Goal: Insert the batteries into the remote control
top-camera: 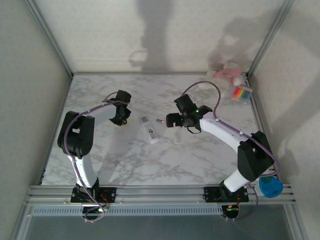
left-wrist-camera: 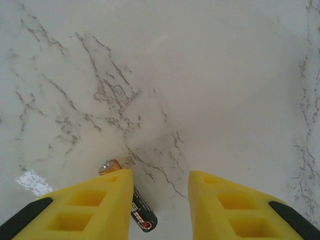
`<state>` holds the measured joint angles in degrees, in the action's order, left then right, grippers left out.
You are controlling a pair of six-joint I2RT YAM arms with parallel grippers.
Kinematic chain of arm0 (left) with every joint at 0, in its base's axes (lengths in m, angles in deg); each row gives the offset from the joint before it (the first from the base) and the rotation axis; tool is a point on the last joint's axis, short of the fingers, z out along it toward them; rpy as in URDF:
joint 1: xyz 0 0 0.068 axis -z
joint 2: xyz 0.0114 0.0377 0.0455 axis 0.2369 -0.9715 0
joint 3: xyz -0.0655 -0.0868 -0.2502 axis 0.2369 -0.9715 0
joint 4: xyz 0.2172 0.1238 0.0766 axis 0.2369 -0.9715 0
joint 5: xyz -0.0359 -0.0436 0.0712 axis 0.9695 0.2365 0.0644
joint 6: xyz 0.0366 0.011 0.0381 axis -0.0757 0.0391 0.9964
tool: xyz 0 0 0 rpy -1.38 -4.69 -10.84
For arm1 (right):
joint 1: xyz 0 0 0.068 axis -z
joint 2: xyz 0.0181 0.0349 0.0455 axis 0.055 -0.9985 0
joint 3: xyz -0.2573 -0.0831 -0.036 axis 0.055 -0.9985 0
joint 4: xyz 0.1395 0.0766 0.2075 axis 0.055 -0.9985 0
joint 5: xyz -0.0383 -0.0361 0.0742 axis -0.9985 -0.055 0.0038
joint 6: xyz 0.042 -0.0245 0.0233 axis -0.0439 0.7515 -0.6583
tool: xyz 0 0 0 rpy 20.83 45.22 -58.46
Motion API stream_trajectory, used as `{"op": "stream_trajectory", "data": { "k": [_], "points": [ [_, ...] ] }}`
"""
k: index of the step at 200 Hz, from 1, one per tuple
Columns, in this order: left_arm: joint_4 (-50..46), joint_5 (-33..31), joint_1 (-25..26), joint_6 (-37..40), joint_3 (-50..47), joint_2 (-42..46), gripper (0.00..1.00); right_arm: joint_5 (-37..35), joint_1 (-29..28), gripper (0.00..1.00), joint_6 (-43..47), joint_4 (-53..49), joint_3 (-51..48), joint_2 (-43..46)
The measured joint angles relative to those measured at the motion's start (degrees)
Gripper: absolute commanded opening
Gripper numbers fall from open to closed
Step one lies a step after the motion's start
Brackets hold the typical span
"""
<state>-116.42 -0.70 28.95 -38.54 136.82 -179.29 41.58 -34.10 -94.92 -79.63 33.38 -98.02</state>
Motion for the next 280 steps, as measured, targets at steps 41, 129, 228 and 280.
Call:
{"op": "stream_trajectory", "data": {
  "k": [41, 129, 228, 280],
  "points": [
    [-1.75, 0.00, -0.09, -0.42, -0.20, 2.14, 0.34, 0.94, 0.00, 0.99, -0.04, 0.76, 0.00, 0.00],
    [-1.40, 0.26, -0.28, -1.09, -2.21, 3.32, 0.32, 2.84, 0.02, 0.99, -0.07, 0.92, -0.11, 0.00],
    [0.70, 1.29, -1.05, -1.33, -4.00, 1.11, 0.27, 3.02, 0.00, 0.99, -0.07, 1.68, -0.98, 0.02],
    [0.04, 1.03, -1.11, -1.29, -4.00, 1.18, 0.13, 3.02, 0.00, 0.99, -0.07, 1.68, -1.14, 0.07]
  ]
}}
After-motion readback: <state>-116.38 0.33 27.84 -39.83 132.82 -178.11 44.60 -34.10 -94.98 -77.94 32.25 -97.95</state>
